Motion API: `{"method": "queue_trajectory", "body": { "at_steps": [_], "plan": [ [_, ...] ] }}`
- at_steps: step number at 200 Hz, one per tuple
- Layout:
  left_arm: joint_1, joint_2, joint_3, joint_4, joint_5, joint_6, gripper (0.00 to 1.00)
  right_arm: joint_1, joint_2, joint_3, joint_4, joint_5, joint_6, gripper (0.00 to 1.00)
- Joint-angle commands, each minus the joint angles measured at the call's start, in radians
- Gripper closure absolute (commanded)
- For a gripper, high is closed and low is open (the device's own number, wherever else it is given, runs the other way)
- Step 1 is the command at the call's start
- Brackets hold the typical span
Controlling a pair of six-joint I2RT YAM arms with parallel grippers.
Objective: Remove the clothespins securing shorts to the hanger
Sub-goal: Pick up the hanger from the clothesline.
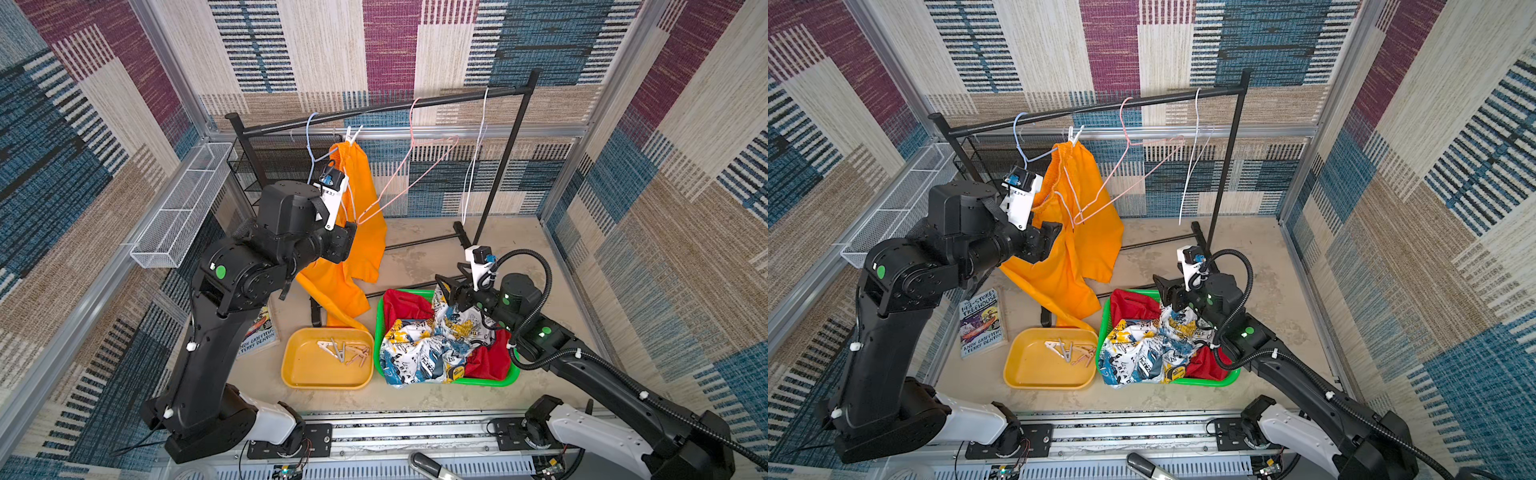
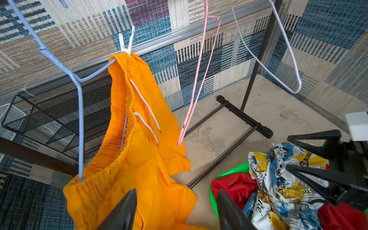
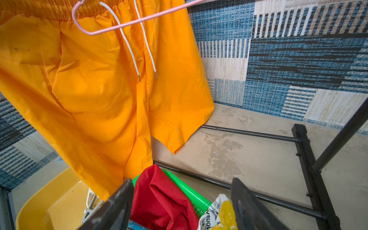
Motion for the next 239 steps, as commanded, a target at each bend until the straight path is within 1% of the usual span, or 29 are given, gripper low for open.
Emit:
{"method": "queue_trajectory", "body": {
  "at_steps": [1, 29, 50, 81, 101, 137, 157, 191, 213, 239],
  "plan": [
    [0.027, 0.018, 0.047, -0.027, 0.021, 0.015, 0.33, 0.012, 0.010, 0.002, 0.042, -0.008, -0.014, 0.22],
    [0.093, 0.054, 0.114, -0.068, 0.027, 0.045, 0.34, 0.030, 0.029, 0.007, 0.043, -0.002, -0.021, 0.22],
    [0.166, 0.079, 0.142, -0.088, 0.076, 0.047, 0.34, 0.048, 0.042, 0.011, 0.051, -0.003, -0.029, 0.22],
    [0.282, 0.103, 0.146, -0.096, 0.144, 0.047, 0.34, 0.089, 0.075, 0.025, 0.054, 0.001, -0.054, 0.22],
    [0.350, 0.108, 0.139, -0.096, 0.207, 0.038, 0.35, 0.114, 0.088, 0.034, 0.062, -0.004, -0.066, 0.22],
    [0.422, 0.138, 0.129, -0.097, 0.273, 0.024, 0.37, 0.135, 0.119, 0.054, 0.070, -0.008, -0.070, 0.23],
    [0.434, 0.164, 0.133, -0.096, 0.286, 0.022, 0.39, 0.141, 0.131, 0.061, 0.068, -0.011, -0.071, 0.23],
    [0.444, 0.210, 0.162, -0.103, 0.269, 0.029, 0.48, 0.144, 0.136, 0.065, 0.064, 0.000, -0.071, 0.23],
    [0.445, 0.225, 0.184, -0.108, 0.269, 0.029, 0.61, 0.144, 0.133, 0.064, 0.062, 0.006, -0.072, 0.23],
    [0.446, 0.235, 0.196, -0.111, 0.280, 0.029, 0.72, 0.144, 0.136, 0.065, 0.061, 0.016, -0.073, 0.23]
  ]
}}
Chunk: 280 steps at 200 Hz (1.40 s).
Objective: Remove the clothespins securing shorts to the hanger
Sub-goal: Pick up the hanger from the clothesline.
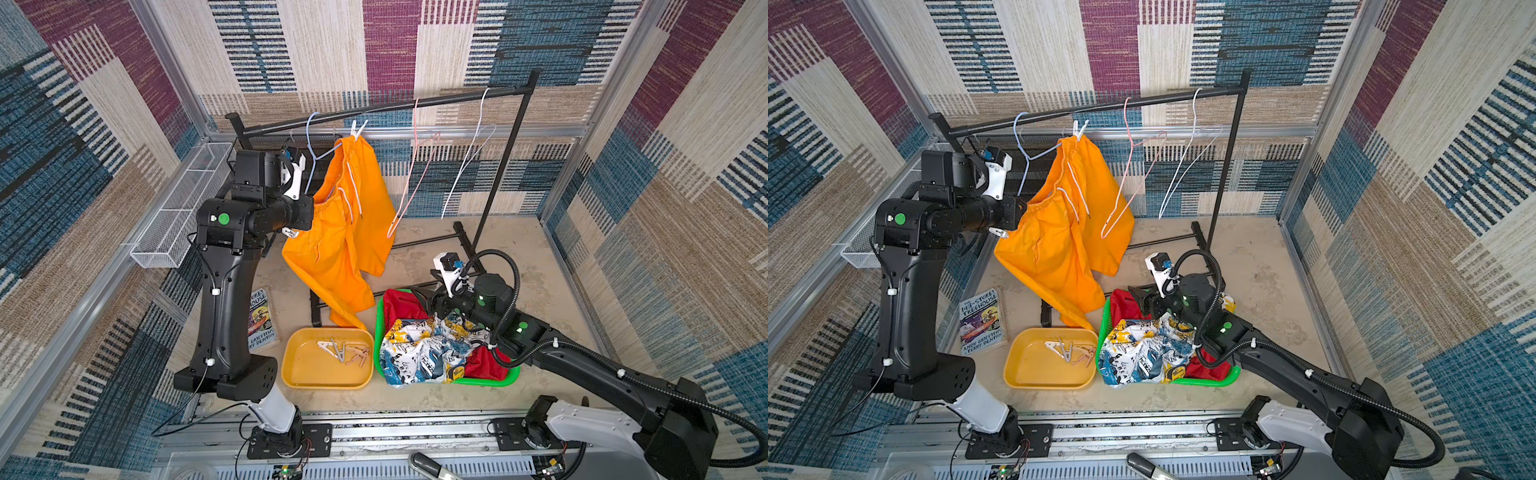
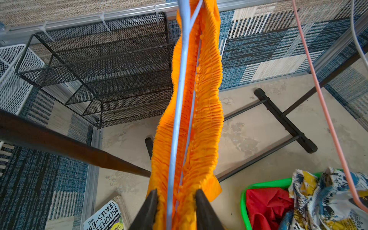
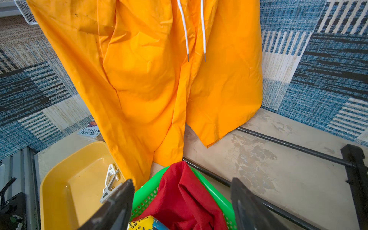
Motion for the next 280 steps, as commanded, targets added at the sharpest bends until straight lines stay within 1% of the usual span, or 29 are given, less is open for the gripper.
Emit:
{"method": "queue_trajectory", "body": {
  "at_steps": [1, 48, 67, 147, 208, 254, 280],
  "plan": [
    [0.001, 0.007, 0.013, -0.014, 0.022, -0.001, 0.72, 0.001, 0.002, 0.007, 0.024, 0.022, -0.005, 0.23],
    [0.001, 0.020, 0.023, -0.017, 0.043, -0.005, 0.89, 0.001, 0.004, 0.008, 0.024, 0.035, -0.007, 0.23],
    [0.002, 0.026, 0.030, -0.017, 0.050, -0.011, 1.00, 0.001, 0.003, 0.006, 0.024, 0.040, -0.006, 0.23],
    [0.000, 0.018, 0.121, -0.015, 0.061, -0.029, 1.00, 0.001, 0.003, 0.011, 0.023, 0.048, 0.000, 0.23],
    [-0.002, -0.031, 0.124, -0.003, 0.082, -0.036, 1.00, 0.001, 0.003, 0.018, 0.020, 0.042, 0.008, 0.24],
    [-0.013, -0.072, 0.078, 0.011, 0.116, -0.037, 1.00, 0.000, 0.001, 0.019, 0.019, 0.045, 0.010, 0.24],
    [-0.017, -0.114, 0.021, 0.053, 0.125, -0.036, 1.00, 0.000, -0.001, 0.018, 0.017, 0.045, 0.011, 0.24]
  ]
}}
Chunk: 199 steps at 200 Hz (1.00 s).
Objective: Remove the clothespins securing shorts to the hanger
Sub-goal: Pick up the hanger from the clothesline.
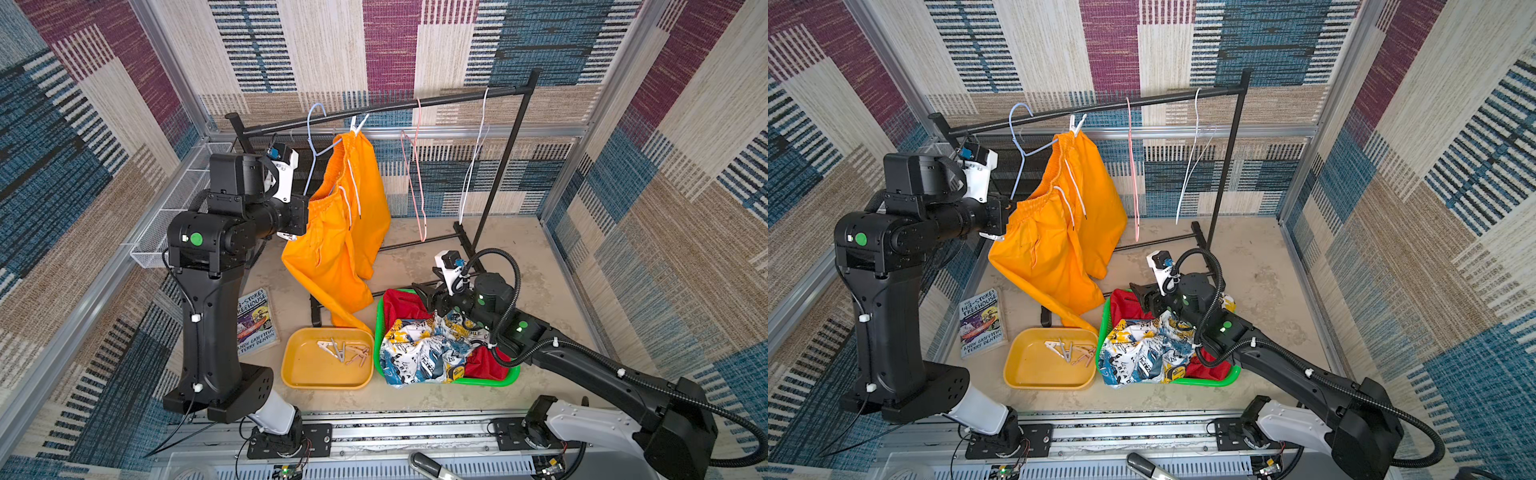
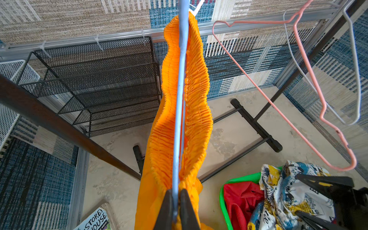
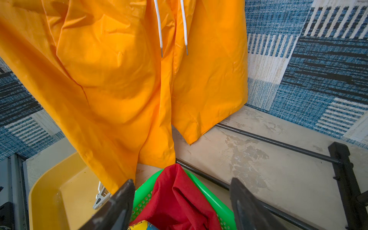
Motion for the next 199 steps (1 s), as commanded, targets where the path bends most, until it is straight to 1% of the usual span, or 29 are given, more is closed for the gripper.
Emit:
{"method": "queue_trajectory", "body": {
  "at_steps": [1, 72, 160, 199],
  "plan": [
    [-0.003, -0.033, -0.033, 0.102, 0.023, -0.010, 1.00, 0.000, -0.004, 0.010, 0.016, 0.004, 0.009, 0.24],
    [-0.006, -0.092, -0.078, 0.118, 0.097, -0.015, 1.00, 0.001, 0.007, 0.021, 0.016, 0.015, 0.009, 0.24],
    [-0.034, -0.277, -0.302, 0.194, 0.254, 0.015, 1.00, 0.001, 0.025, 0.042, 0.026, 0.062, 0.055, 0.24],
    [-0.038, -0.348, -0.377, 0.225, 0.311, 0.025, 1.00, 0.001, 0.026, 0.052, 0.012, 0.097, 0.072, 0.24]
  ]
}}
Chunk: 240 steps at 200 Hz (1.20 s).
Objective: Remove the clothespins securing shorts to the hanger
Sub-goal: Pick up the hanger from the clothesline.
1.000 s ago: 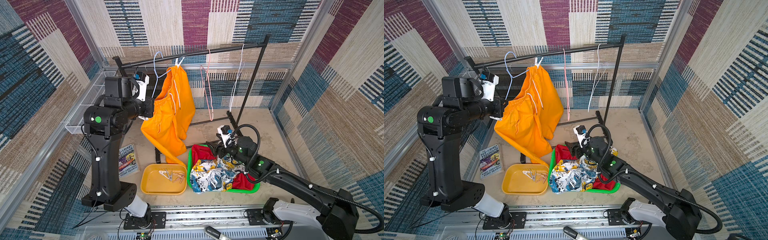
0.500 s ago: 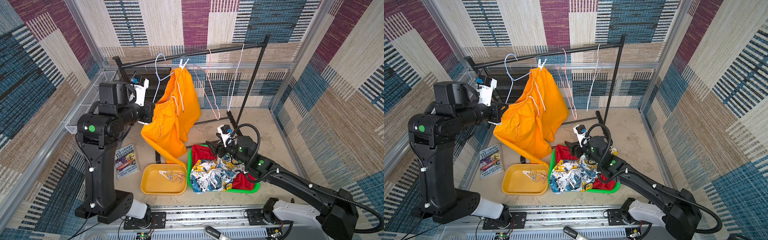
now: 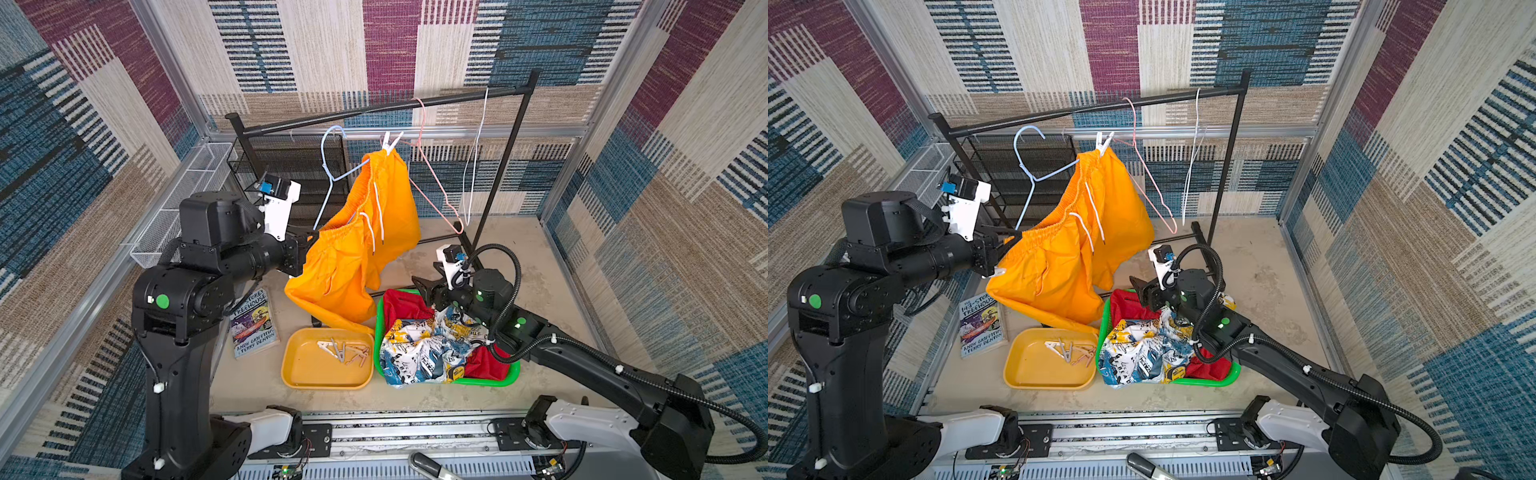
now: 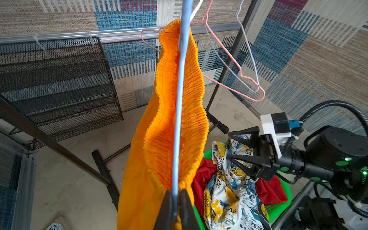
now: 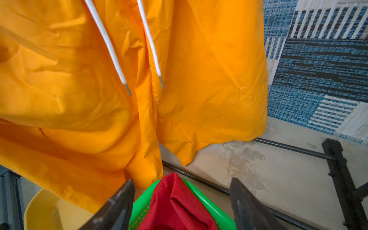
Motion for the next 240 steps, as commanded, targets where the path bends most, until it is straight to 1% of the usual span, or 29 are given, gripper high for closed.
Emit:
{"method": "queue_trajectory", "body": {
  "at_steps": [1, 27, 53, 99, 106, 111, 161, 202, 240],
  "plan": [
    [-0.001, -0.032, -0.030, 0.120, 0.074, 0.021, 1.00, 0.002, 0.000, 0.010, 0.012, 0.040, 0.022, 0.24],
    [-0.001, -0.064, -0.054, 0.132, 0.125, 0.030, 1.00, 0.002, -0.005, 0.011, 0.003, 0.069, 0.033, 0.24],
    [-0.002, -0.074, -0.034, 0.141, 0.159, 0.034, 1.00, 0.001, -0.012, 0.010, -0.002, 0.105, 0.059, 0.24],
    [-0.003, -0.044, 0.068, 0.162, 0.248, 0.007, 1.00, -0.010, -0.016, 0.016, -0.038, 0.178, 0.116, 0.24],
    [-0.003, -0.037, 0.086, 0.164, 0.249, 0.003, 1.00, -0.015, -0.021, 0.015, -0.043, 0.180, 0.128, 0.24],
    [-0.001, -0.031, 0.098, 0.165, 0.285, -0.001, 1.00, -0.021, -0.026, 0.013, -0.045, 0.180, 0.136, 0.24],
    [-0.003, 0.030, 0.197, 0.188, 0.391, -0.050, 1.00, -0.067, -0.087, -0.009, -0.076, 0.166, 0.180, 0.24],
    [-0.006, 0.038, 0.179, 0.293, 0.469, -0.144, 1.00, -0.110, -0.159, -0.010, -0.140, 0.196, 0.203, 0.23],
    [-0.030, 0.051, 0.145, 0.385, 0.482, -0.213, 1.00, -0.148, -0.197, 0.014, -0.230, 0.196, 0.222, 0.23]
  ]
}}
